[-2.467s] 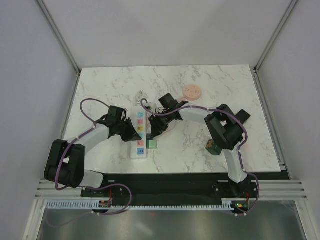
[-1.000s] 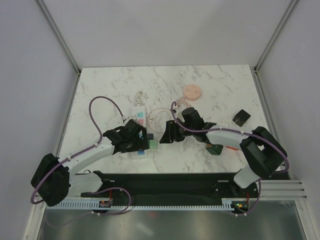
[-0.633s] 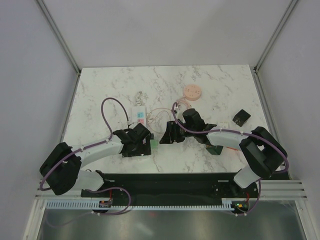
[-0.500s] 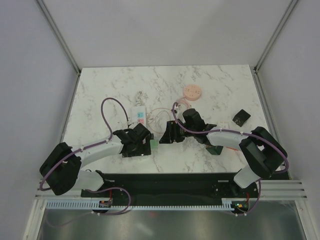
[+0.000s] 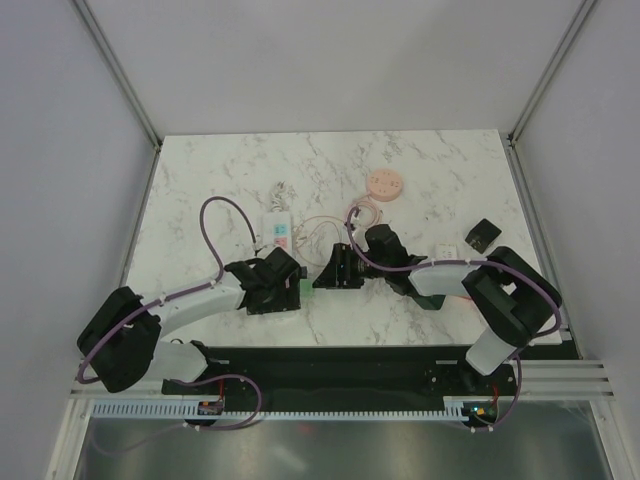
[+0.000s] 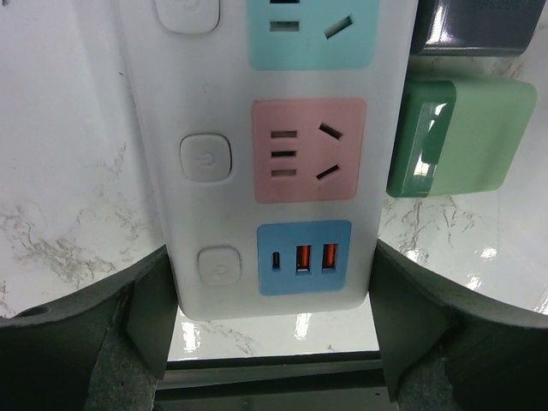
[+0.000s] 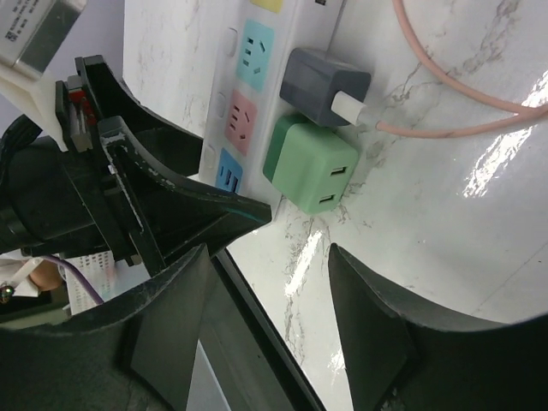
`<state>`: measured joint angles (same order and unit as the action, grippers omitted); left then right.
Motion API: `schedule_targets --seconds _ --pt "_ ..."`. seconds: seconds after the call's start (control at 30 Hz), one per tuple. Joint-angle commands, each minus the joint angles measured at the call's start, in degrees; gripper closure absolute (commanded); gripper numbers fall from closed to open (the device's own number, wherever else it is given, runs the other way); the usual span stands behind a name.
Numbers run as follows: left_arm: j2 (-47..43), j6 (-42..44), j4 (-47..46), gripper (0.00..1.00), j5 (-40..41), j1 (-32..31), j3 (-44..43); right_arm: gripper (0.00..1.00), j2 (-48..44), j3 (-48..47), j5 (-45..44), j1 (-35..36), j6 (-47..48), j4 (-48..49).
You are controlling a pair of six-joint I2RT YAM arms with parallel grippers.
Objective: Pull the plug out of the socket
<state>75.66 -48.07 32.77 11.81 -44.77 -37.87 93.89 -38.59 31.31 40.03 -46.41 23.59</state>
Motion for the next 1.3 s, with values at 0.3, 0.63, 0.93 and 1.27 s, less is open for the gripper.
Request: schedule_targets --seconds 0.3,0.63,0.93,1.27 --pt "-3.76 -1.85 -8.25 0.98 -5.92 -0.23 4.82 0.29 6.56 1.50 -0.11 0.40 -10.09 13.31" --pt "-6.22 -3.34 -8.96 0.98 -7.07 -0.23 6.49 0.40 10.44 -0.70 -0.73 2.07 -10.89 14.11" --pt "-5.96 -3.78 -9.84 0.98 -7.51 -0.23 7.54 0.46 15.18 -0.18 0.60 3.12 -15.63 24.12" --pt "-5.96 -6.94 -10.80 0.98 -6.72 -0.23 11.41 0.56 15.71 1.50 -1.34 3.04 -16.25 27.29"
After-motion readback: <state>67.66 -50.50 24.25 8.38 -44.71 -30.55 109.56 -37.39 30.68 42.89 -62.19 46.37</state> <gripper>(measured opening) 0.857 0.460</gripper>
